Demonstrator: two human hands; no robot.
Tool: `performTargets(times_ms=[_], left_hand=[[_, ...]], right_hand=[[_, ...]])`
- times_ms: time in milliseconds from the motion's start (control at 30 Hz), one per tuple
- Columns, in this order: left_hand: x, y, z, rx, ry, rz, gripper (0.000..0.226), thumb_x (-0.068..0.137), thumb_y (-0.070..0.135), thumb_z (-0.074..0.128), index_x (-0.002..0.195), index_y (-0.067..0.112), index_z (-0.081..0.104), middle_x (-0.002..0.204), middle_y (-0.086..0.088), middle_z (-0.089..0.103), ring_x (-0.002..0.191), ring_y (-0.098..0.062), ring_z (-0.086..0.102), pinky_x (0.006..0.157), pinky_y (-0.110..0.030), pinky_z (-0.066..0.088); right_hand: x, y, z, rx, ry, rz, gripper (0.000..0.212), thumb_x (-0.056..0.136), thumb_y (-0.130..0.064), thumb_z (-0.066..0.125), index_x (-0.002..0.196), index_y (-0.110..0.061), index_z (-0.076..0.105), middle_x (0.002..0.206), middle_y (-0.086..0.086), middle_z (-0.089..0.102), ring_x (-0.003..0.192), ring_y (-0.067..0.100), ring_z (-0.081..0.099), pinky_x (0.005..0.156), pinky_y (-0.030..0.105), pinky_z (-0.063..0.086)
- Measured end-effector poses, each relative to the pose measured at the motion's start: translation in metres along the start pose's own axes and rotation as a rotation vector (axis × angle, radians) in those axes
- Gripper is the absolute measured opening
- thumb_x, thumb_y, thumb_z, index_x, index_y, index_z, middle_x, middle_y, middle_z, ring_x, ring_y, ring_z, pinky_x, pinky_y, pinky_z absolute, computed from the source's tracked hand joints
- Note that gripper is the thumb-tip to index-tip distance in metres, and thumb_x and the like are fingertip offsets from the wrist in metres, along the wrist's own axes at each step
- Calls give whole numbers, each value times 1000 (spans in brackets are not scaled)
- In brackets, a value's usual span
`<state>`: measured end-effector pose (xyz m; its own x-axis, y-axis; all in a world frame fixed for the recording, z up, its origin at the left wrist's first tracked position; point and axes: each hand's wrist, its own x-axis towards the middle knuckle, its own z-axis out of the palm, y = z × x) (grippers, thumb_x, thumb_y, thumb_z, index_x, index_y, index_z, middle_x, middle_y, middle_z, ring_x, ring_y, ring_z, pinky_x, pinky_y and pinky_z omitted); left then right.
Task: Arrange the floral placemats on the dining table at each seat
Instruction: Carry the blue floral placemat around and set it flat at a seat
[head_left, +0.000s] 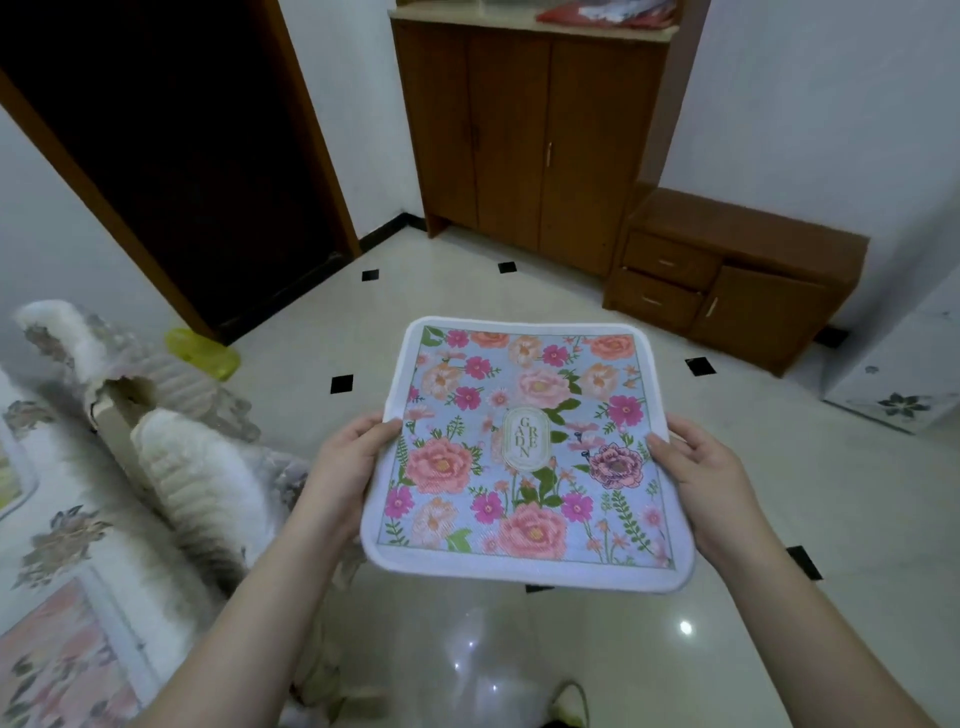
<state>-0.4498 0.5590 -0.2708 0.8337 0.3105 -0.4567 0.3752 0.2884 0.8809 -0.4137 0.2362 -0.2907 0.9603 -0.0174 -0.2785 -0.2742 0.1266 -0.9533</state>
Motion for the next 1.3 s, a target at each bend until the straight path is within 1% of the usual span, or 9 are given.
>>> performTargets(times_ms=[200, 400, 500, 633, 767, 833, 967, 1133, 1300], left_hand=[[49, 45, 39, -11, 57, 72, 7, 94, 13, 58, 92, 7, 61, 75, -18, 71, 59, -29, 68, 59, -39, 60], [88, 77, 43, -76, 110, 93, 14, 94, 14, 58, 103, 3, 60, 76, -18, 72, 58, -28, 69, 53, -37, 59], [114, 90, 32, -128, 145, 79, 26, 94, 14, 58, 115, -1, 57, 79, -20, 72, 59, -30, 69, 55, -38, 60], [151, 117, 9, -166, 174, 93, 32, 95, 15, 56, 122, -3, 53, 82, -20, 71, 62, -30, 69, 55, -40, 60], [191, 155, -16, -223, 196, 107, 33, 96, 15, 56, 124, -2, 53, 80, -19, 71, 60, -29, 69, 53, -40, 60], [211, 173, -27, -252, 215, 122, 32, 96, 14, 56, 123, -2, 52, 75, -18, 71, 56, -28, 69, 52, -40, 60], [246, 208, -42, -264, 232, 149, 30, 95, 14, 57, 120, -2, 54, 78, -19, 72, 57, -28, 69, 50, -38, 60], [280, 244, -59, -269, 211, 140, 30, 95, 15, 57, 121, 0, 54, 94, -24, 71, 70, -35, 70, 64, -49, 60], [326, 272, -68, -261, 263, 156, 27, 95, 12, 55, 120, 3, 56, 92, -22, 72, 68, -32, 71, 55, -43, 60]], right_hand=[[89, -49, 1, -10, -86, -18, 25, 97, -11, 57, 121, -14, 61, 101, 13, 75, 87, 35, 73, 76, 52, 59], [155, -78, 33, 50, -149, 12, 25, 95, -10, 59, 120, -15, 61, 100, 14, 75, 85, 35, 73, 69, 47, 61], [188, -89, 62, 42, -203, 37, 24, 95, -9, 58, 118, -16, 61, 100, 15, 75, 84, 34, 73, 70, 47, 61], [236, -109, 112, -9, -304, 74, 29, 95, -12, 58, 123, -20, 56, 104, 16, 74, 89, 37, 72, 78, 54, 58], [276, -137, 170, -65, -404, 79, 35, 96, -8, 55, 125, -29, 52, 99, 14, 75, 86, 35, 73, 65, 45, 61], [293, -148, 195, -97, -425, 54, 36, 97, -8, 54, 127, -27, 52, 100, 12, 75, 87, 34, 73, 64, 44, 61], [328, -166, 237, -105, -445, 9, 36, 98, -10, 54, 130, -25, 52, 103, 11, 75, 89, 35, 73, 67, 47, 61], [372, -187, 280, -100, -494, -17, 33, 98, -10, 53, 127, -28, 52, 101, 10, 75, 85, 33, 74, 59, 42, 61], [435, -202, 323, -81, -537, 8, 31, 97, -9, 54, 126, -22, 55, 99, 13, 75, 83, 34, 74, 56, 40, 61]])
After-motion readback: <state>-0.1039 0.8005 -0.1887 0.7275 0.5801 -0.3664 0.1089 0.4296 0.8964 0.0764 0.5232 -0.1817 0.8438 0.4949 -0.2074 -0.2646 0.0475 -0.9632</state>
